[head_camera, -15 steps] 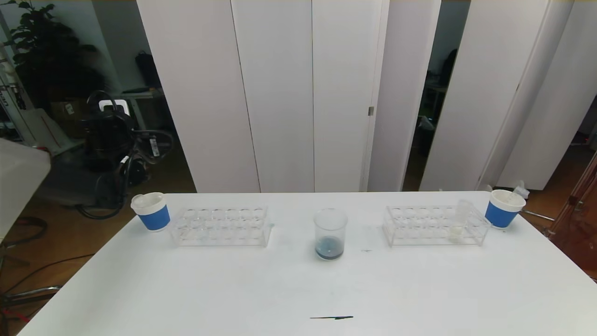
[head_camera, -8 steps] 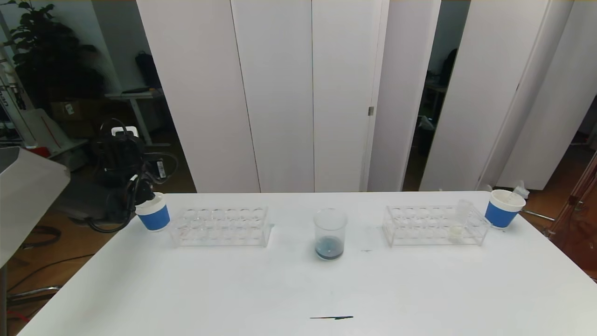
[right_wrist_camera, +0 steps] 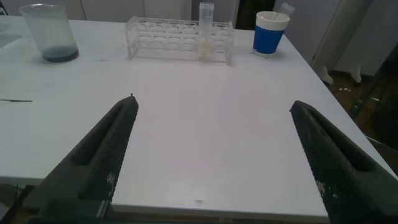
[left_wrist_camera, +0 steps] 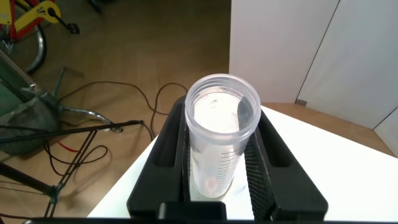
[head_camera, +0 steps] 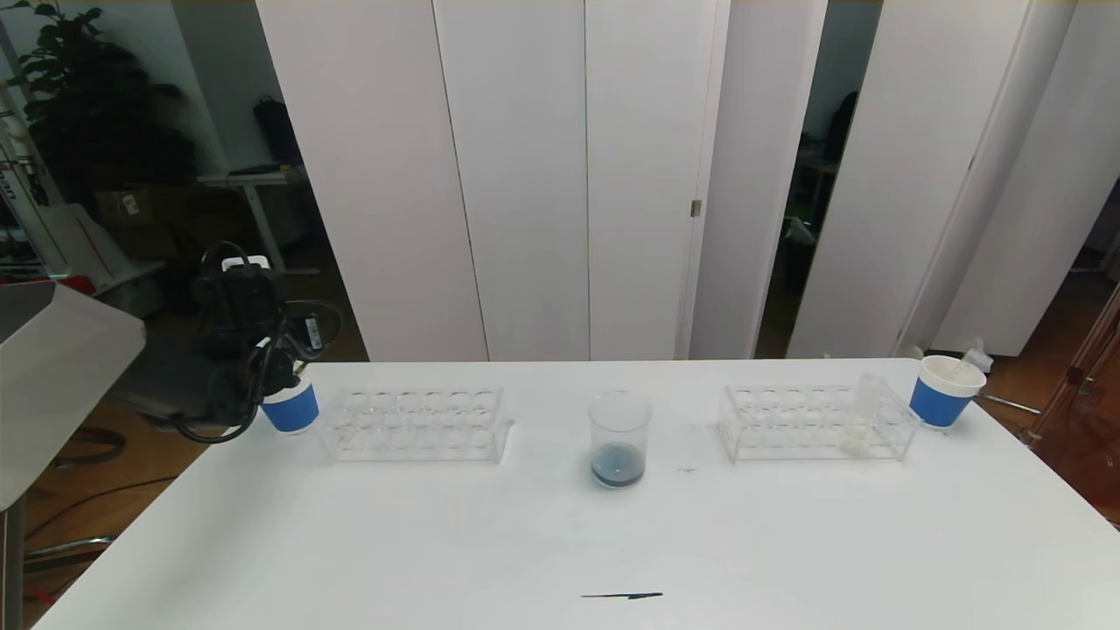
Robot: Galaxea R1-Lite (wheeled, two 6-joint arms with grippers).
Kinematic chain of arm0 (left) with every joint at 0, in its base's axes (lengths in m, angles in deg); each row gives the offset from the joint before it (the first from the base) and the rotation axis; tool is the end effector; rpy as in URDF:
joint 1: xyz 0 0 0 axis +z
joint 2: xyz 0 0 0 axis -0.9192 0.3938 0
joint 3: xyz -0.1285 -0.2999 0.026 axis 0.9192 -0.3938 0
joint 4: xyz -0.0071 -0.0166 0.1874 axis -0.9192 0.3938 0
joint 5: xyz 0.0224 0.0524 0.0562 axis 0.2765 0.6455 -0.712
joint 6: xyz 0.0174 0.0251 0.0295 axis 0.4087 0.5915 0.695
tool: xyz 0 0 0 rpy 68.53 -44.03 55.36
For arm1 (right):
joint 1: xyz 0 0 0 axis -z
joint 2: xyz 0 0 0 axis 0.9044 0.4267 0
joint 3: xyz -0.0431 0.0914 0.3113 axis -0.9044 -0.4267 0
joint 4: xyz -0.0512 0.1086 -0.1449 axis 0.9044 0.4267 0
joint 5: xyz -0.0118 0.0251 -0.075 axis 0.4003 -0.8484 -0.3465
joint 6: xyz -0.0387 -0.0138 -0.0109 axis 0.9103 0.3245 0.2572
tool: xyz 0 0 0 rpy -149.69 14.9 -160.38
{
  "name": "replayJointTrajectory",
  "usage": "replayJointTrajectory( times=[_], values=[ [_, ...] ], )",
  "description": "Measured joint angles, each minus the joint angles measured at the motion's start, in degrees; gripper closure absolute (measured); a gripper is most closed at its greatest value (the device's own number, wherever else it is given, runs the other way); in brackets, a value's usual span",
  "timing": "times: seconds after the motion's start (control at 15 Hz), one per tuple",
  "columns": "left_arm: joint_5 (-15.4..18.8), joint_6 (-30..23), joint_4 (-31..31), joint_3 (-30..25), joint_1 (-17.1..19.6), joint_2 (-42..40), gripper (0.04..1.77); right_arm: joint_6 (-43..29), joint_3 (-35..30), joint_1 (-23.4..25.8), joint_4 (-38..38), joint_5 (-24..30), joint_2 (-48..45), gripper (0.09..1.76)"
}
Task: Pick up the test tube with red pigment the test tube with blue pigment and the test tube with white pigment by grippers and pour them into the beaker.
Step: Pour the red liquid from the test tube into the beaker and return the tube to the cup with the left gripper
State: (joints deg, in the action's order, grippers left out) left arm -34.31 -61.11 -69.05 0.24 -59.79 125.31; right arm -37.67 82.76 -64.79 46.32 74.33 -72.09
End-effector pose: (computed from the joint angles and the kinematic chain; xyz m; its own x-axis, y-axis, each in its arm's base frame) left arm 0.4835 0.0784 0.1349 0.8199 0.5443 -0.1777 -0.5398 0.8383 0.0770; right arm -0.0346 0.0002 0.0760 0.9995 0.0050 -0.0304 -0.0056 0.9998 -0.0175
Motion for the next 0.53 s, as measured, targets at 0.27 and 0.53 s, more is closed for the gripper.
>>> replayJointTrajectory(
  times=[0.27,0.53],
  values=[
    [0.0,0.1,-0.3,0.2,0.6,1.9,1.23,0.0,0.0,0.0,0.0,0.0,0.0,0.10],
    [0.2,0.3,-1.9,0.5,1.5,4.0,1.23,0.0,0.0,0.0,0.0,0.0,0.0,0.10]
  ],
)
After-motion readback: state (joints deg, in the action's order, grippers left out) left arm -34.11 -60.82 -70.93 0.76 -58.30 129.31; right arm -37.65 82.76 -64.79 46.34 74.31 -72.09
